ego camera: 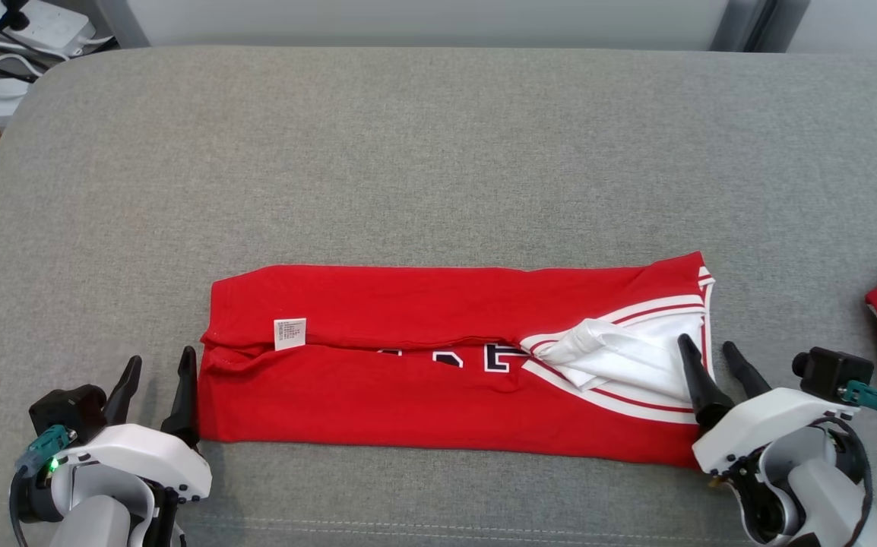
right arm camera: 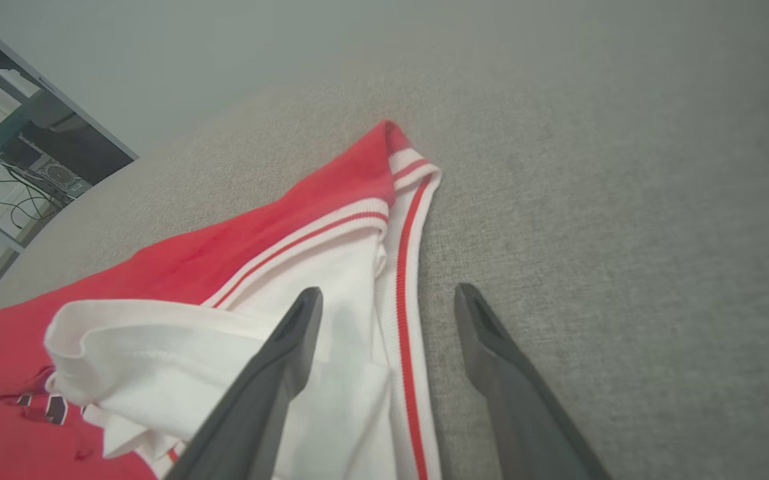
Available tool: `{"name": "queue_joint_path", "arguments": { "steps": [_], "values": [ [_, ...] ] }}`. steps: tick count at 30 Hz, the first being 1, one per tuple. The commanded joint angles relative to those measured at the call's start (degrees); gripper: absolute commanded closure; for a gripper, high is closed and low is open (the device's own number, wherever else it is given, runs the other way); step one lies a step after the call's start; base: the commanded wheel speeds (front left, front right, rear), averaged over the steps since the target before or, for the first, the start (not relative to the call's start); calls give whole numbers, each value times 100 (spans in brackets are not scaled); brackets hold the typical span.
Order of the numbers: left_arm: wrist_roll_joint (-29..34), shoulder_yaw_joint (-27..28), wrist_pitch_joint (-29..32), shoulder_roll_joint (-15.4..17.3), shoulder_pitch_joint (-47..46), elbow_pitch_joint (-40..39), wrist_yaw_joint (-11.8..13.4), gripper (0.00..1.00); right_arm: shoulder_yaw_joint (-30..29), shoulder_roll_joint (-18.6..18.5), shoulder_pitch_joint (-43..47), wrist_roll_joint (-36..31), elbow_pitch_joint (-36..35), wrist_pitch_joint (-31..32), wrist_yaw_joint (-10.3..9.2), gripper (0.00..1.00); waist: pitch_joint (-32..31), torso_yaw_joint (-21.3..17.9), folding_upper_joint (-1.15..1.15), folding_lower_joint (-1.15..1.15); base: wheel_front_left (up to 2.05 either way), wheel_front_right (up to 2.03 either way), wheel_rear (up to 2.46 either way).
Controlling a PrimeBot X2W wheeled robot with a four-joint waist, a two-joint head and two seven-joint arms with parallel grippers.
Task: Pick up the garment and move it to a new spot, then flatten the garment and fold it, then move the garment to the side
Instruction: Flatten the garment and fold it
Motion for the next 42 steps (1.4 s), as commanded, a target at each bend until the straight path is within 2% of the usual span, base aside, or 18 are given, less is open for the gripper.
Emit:
{"name": "queue_joint_path", "arguments": {
  "steps": [1,9,10,11,12,13,17,18,22,32,37,42],
  "values": [
    [101,249,-34,138,-52,-136,-33,0,64,54,-128,-26,-3,-110,0,0,37,42,0,0,0,0,0],
    [281,494,-34,-54,-79,-137,-125,0,287,325,-282,-12,579,117,0,0,92,129,0,0,0,0,0],
    [294,510,-34,-70,-87,-138,-131,0,334,349,-288,22,618,168,0,12,97,137,0,0,0,0,0],
    [310,517,-34,-83,-92,-142,-135,0,392,361,-294,43,655,226,0,44,103,143,0,0,0,0,0],
    [322,524,-34,-93,-97,-147,-139,0,438,372,-304,79,669,260,0,65,110,149,0,0,0,0,0],
    [334,529,-34,-101,-101,-152,-142,0,473,383,-309,139,672,299,0,100,115,154,0,0,0,0,0],
    [244,556,-34,-138,-88,-161,-146,0,522,285,-358,262,725,289,0,100,132,170,0,0,0,0,0],
    [185,530,-34,-120,-73,-159,-147,0,352,111,-437,298,824,64,0,100,133,175,0,0,0,0,0],
    [156,502,-34,-94,-45,-193,-147,0,63,-202,-566,273,971,-141,0,100,105,159,0,0,0,0,0],
    [136,473,-34,-138,35,-207,-148,0,-410,-873,-750,120,966,-211,0,100,18,-9,0,0,0,0,0],
    [130,395,-34,-166,83,-210,-148,0,-13,-738,-818,14,-20,196,0,100,-26,-128,0,0,0,0,0],
    [149,261,-34,-248,110,-204,-148,0,763,-502,-663,237,-1506,1190,0,100,-74,-158,0,0,0,0,0]
  ]
}}
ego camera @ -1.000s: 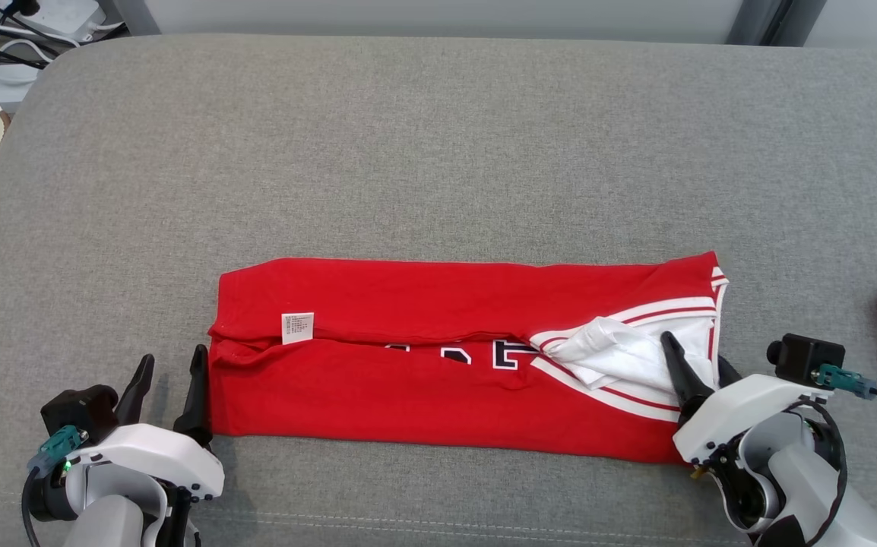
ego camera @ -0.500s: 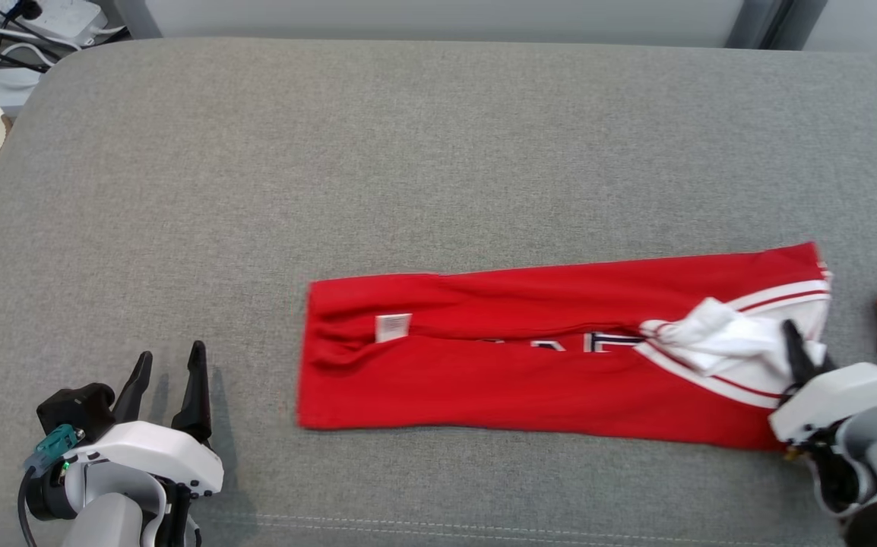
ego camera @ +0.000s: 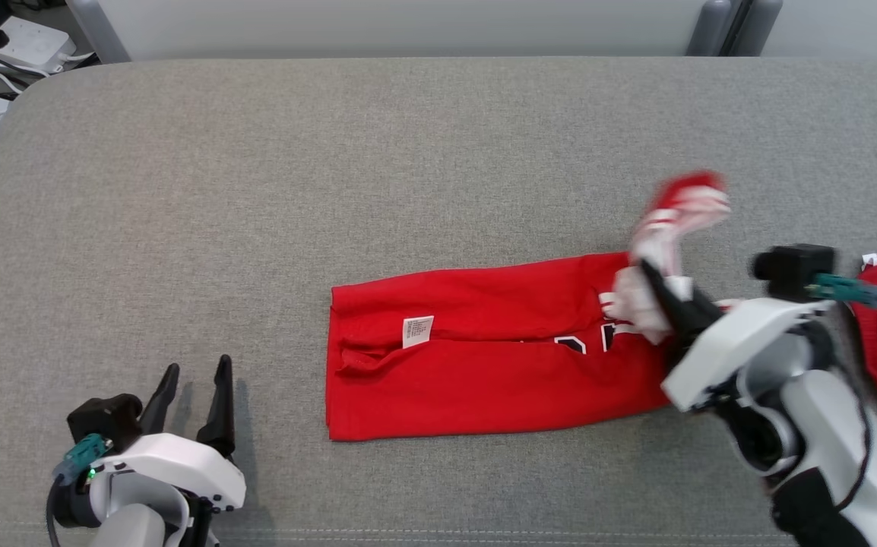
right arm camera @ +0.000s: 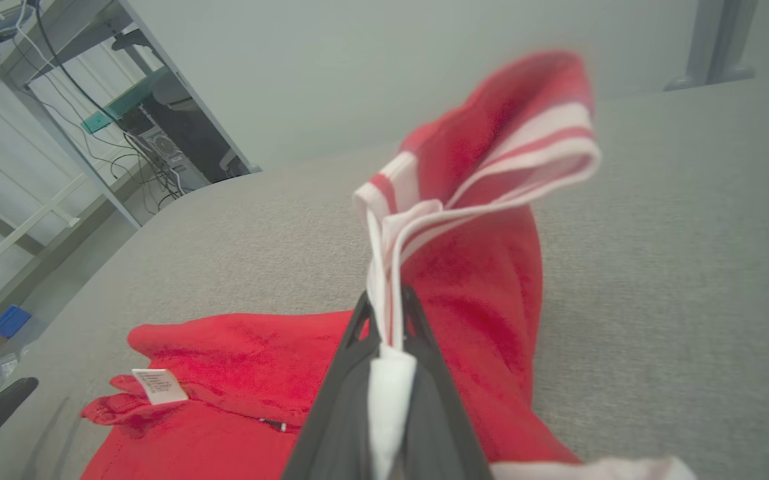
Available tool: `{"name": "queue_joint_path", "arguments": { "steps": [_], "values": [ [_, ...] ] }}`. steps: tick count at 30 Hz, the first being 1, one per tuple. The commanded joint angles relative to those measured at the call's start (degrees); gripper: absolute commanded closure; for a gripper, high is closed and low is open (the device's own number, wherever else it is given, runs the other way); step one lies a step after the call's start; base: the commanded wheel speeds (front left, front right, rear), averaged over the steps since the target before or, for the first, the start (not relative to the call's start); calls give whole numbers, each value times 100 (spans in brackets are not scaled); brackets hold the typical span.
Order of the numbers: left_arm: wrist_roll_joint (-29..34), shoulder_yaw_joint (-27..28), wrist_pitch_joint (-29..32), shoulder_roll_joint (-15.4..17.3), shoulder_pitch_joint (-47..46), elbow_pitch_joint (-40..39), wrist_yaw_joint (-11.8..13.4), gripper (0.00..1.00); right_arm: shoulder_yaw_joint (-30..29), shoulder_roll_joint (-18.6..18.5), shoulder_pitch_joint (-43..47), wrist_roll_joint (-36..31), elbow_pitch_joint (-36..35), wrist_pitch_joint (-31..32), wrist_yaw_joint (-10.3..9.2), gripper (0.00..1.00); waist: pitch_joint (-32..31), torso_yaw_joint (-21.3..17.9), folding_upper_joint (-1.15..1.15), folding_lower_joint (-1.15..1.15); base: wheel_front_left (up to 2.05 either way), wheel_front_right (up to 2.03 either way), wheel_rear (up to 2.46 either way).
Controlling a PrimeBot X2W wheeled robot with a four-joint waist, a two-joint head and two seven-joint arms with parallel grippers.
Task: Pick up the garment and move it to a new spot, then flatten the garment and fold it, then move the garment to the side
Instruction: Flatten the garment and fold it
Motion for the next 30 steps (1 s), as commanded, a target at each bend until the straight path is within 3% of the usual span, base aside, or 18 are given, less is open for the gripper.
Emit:
{"name": "queue_joint_path", "arguments": {
  "steps": [1,4,8,13,21,22,23,24,30],
  "values": [
    [-13,132,-34,109,-24,-111,-41,0,155,-10,49,51,-300,130,0,100,-4,13,0,0,0,0,0],
    [-20,-20,-34,67,-50,-108,-41,0,502,123,50,68,-825,583,0,100,6,95,0,0,0,0,0],
    [-56,-264,-34,4,-104,-111,-41,0,848,427,-90,-39,-934,918,0,100,37,313,0,0,0,0,0],
    [-163,-555,-34,-38,-165,-151,-41,0,1111,825,-370,-172,-480,919,0,100,104,701,0,0,0,0,0],
    [-322,-839,-34,-89,-207,-144,-42,0,1368,1068,-801,-242,488,656,0,100,195,1289,0,0,0,0,0],
    [-337,-859,-34,-91,-215,-141,-42,0,1370,1090,-843,-217,607,632,0,83,211,1331,0,0,0,0,0],
    [-352,-872,-34,-91,-224,-138,-42,0,1401,1108,-904,-236,712,603,0,51,224,1363,0,0,0,0,0],
    [-363,-869,-34,-91,-230,-135,-42,0,1405,1126,-961,-225,792,544,0,0,234,1379,0,0,0,0,0],
    [-354,-683,-34,-39,-255,-186,-42,0,1216,1177,-1222,-6,682,107,0,0,253,1298,0,0,0,0,0]
  ]
}}
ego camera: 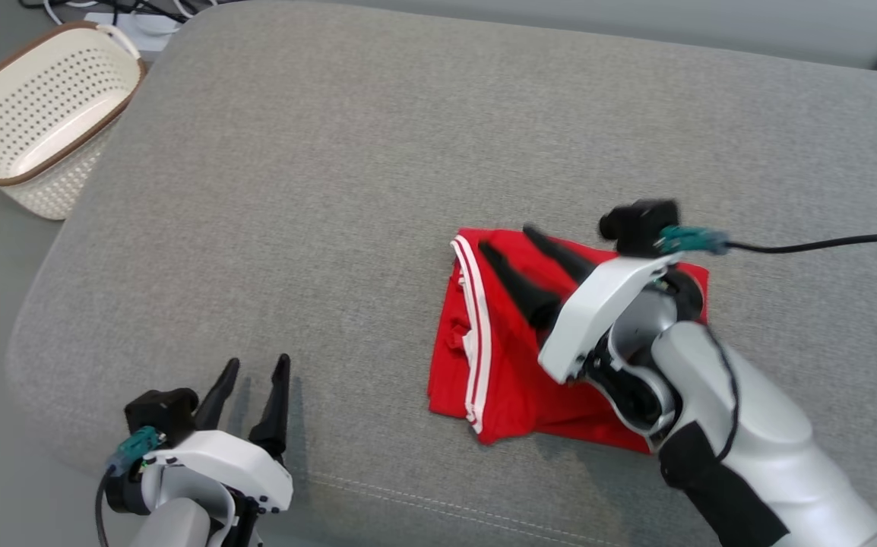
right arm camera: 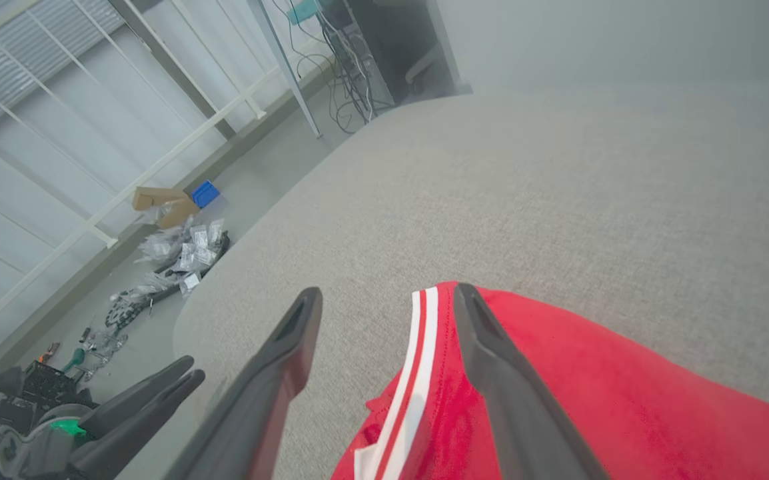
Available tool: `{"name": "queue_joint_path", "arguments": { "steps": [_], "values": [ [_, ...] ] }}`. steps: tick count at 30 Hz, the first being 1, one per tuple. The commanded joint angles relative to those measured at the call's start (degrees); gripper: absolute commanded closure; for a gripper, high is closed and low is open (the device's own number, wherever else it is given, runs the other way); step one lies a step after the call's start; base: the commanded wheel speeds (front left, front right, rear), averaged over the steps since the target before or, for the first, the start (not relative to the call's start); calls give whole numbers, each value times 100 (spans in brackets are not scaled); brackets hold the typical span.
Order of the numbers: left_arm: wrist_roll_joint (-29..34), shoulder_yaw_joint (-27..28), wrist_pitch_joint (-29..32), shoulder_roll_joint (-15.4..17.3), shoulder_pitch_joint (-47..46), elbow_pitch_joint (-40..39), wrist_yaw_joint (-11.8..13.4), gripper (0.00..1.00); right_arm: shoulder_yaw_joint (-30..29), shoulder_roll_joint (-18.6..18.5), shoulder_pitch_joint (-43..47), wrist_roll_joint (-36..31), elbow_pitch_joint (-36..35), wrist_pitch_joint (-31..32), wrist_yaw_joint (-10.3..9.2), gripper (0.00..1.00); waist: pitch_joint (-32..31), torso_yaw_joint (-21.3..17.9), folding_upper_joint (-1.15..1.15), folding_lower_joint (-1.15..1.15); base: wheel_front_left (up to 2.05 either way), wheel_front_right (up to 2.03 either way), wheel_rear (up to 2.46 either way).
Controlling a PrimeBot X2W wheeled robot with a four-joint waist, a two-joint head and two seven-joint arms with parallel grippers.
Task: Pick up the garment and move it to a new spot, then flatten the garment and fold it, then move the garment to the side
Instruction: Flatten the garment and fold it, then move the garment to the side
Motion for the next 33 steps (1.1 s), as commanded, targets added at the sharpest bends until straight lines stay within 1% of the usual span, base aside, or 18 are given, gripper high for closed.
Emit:
{"name": "queue_joint_path", "arguments": {
  "steps": [1,3,5,8,11,15,19,26,33],
  "values": [
    [4,254,-34,142,-216,-158,-42,0,-83,106,-107,109,-292,-177,0,0,-11,-86,0,0,0,0,0],
    [47,375,-34,153,-206,-200,-42,0,-378,-13,-86,216,-530,-401,0,0,-49,-201,0,0,0,0,0],
    [99,459,-34,150,-189,-250,-42,0,-796,-256,25,222,-717,-666,0,0,-94,-325,0,0,0,0,0],
    [200,529,-34,126,-157,-320,-42,0,-1411,-585,421,215,-791,-857,0,0,-129,-512,0,0,0,0,0],
    [264,566,-34,110,-154,-362,-42,0,-1756,-686,941,200,-747,-872,0,0,-126,-644,0,0,0,0,0],
    [301,558,-34,96,-175,-388,-42,0,-1856,-554,1501,210,-679,-863,0,0,-92,-706,0,0,0,0,0],
    [301,507,-34,109,-184,-414,-42,0,-1875,-337,1701,305,-630,-925,0,0,-58,-699,0,0,0,0,0],
    [278,377,-34,124,-165,-401,-42,0,-1920,-256,1647,399,-249,-938,0,0,-18,-550,0,0,0,0,0],
    [198,302,-34,155,-194,-394,-42,0,-1948,-255,1286,466,214,-1018,0,0,116,-372,0,0,0,0,0]
  ]
}}
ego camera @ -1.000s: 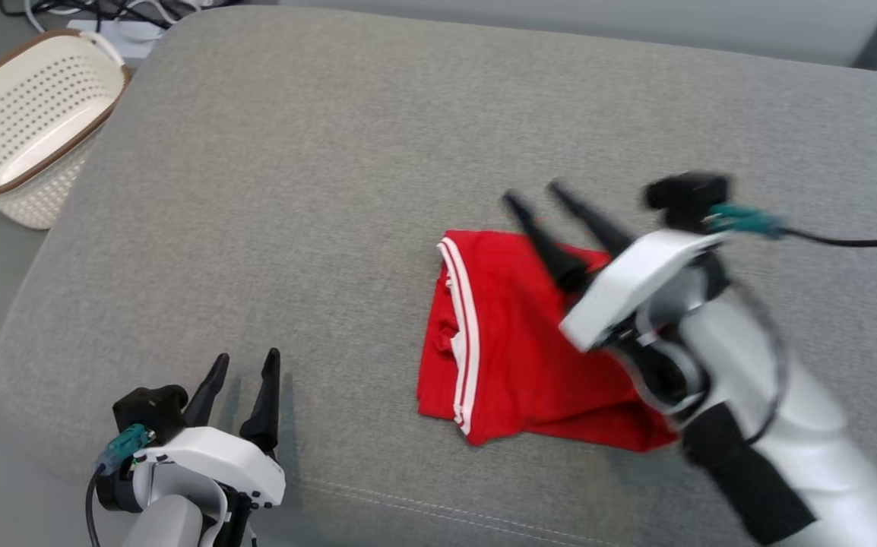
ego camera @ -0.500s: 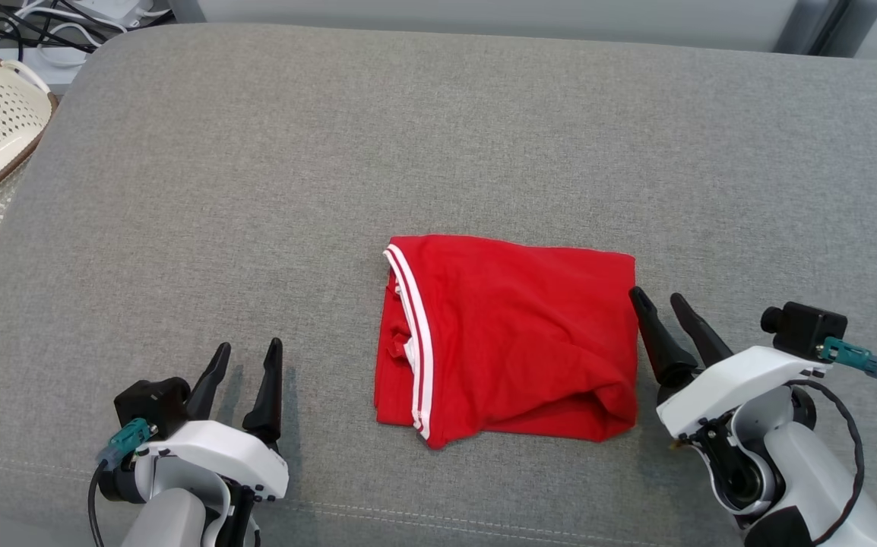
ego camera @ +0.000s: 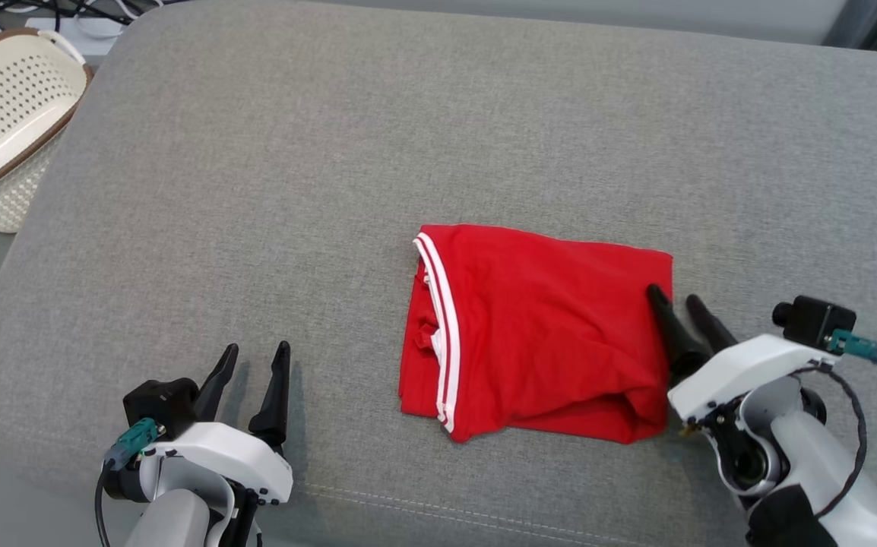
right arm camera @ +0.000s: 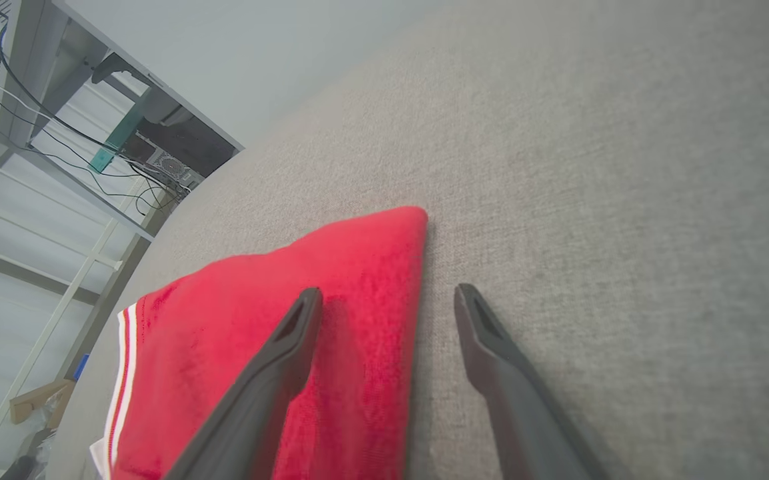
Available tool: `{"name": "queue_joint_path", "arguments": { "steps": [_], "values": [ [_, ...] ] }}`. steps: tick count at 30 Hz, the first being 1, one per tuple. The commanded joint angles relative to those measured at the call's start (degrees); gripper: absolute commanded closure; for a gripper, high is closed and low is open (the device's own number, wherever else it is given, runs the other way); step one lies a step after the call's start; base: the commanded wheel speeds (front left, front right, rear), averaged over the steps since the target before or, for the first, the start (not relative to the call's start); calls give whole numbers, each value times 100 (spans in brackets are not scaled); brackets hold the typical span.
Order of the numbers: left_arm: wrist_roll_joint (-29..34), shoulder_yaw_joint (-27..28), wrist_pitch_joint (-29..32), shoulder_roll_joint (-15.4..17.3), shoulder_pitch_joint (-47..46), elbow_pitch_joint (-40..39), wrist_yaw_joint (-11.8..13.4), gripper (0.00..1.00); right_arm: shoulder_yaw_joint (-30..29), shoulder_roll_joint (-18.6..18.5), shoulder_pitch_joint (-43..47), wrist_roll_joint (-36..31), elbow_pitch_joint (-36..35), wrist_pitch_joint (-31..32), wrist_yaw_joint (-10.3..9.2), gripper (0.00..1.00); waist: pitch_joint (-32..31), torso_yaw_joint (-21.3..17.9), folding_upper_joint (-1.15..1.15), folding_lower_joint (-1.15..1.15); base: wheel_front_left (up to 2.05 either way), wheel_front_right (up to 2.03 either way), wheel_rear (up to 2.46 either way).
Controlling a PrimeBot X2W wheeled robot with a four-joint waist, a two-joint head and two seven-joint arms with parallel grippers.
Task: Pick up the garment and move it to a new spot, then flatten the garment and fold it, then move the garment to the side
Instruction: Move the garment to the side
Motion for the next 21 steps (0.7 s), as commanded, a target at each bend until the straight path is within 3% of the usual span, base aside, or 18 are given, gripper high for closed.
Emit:
{"name": "queue_joint_path", "arguments": {
  "steps": [1,5,6,8,9,11,13,14,21],
  "values": [
    [2,141,-34,143,-192,-122,-42,0,52,42,-188,55,6,-86,1,0,49,60,0,0,0,0,0],
    [-39,110,-34,163,-223,-116,-42,0,134,47,-396,79,326,27,1,0,116,138,0,0,0,0,0],
    [-46,104,-34,164,-231,-117,-42,0,175,47,-431,81,381,55,1,6,129,151,0,0,0,0,0],
    [-59,96,-34,162,-246,-115,-42,0,269,55,-468,117,482,164,1,38,147,174,0,0,0,0,0],
    [-62,93,-34,160,-254,-115,-42,0,321,51,-478,133,511,210,1,44,150,182,0,0,0,0,0],
    [-72,90,-34,155,-261,-117,-42,0,399,44,-479,194,572,307,1,66,145,193,0,0,0,0,0],
    [-81,94,-34,154,-261,-119,-42,0,466,23,-483,246,593,357,1,95,131,194,0,0,0,0,0],
    [-83,96,-34,153,-261,-115,-42,0,485,-7,-493,256,599,347,1,100,121,189,0,0,0,0,0],
    [-82,115,-34,138,-217,-77,-42,0,585,-205,-563,259,535,31,1,100,1,149,0,0,0,0,0]
  ]
}}
